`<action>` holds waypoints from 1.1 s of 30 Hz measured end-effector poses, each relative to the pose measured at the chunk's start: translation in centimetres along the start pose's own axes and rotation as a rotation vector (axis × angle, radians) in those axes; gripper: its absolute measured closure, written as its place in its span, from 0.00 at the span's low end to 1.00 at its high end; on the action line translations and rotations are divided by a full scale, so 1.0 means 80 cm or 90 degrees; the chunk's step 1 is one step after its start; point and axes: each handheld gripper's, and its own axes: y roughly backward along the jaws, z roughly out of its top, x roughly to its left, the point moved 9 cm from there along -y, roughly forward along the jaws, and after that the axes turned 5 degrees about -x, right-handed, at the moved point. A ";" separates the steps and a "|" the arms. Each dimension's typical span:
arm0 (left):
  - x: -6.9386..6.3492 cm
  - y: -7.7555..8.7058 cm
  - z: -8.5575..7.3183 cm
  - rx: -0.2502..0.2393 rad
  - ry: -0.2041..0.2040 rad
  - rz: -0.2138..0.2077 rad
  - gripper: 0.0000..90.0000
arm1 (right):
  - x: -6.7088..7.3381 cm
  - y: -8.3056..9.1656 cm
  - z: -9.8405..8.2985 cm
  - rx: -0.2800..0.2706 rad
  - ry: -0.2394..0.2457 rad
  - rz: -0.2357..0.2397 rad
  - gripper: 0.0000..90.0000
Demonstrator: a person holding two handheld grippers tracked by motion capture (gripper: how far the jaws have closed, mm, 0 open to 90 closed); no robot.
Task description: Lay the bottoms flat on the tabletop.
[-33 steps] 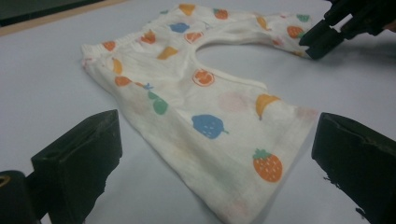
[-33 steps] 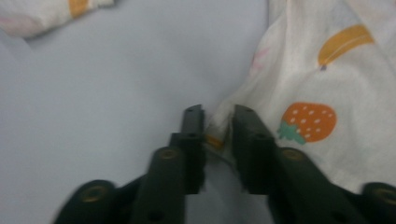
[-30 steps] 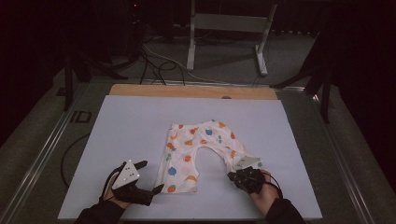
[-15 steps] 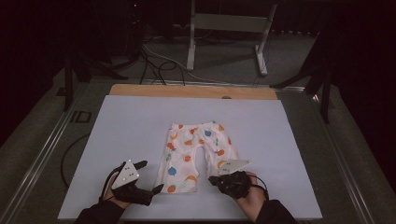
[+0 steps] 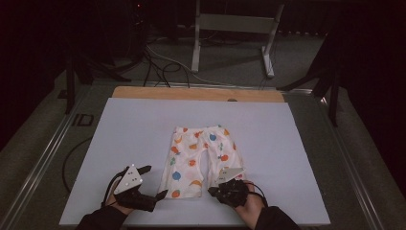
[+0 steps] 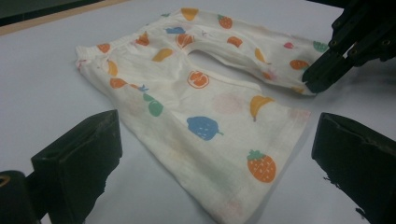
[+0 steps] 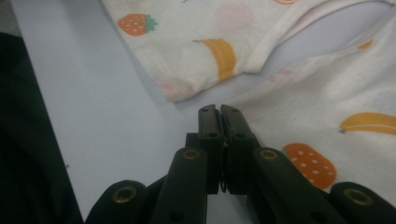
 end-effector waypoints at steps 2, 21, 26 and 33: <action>0.000 -0.001 0.000 0.001 0.002 -0.002 0.03 | 0.003 -0.003 -0.001 -0.001 -0.013 0.012 0.98; -0.010 -0.004 0.003 0.009 0.002 -0.025 0.02 | -0.049 0.052 0.025 -0.152 -0.051 -0.033 0.24; -0.016 -0.006 0.005 0.020 -0.002 -0.043 0.02 | -0.070 0.075 0.023 -0.190 -0.066 -0.042 0.16; -0.016 -0.007 0.011 0.023 0.010 -0.058 0.02 | -0.086 0.087 0.020 -0.212 -0.078 -0.064 0.16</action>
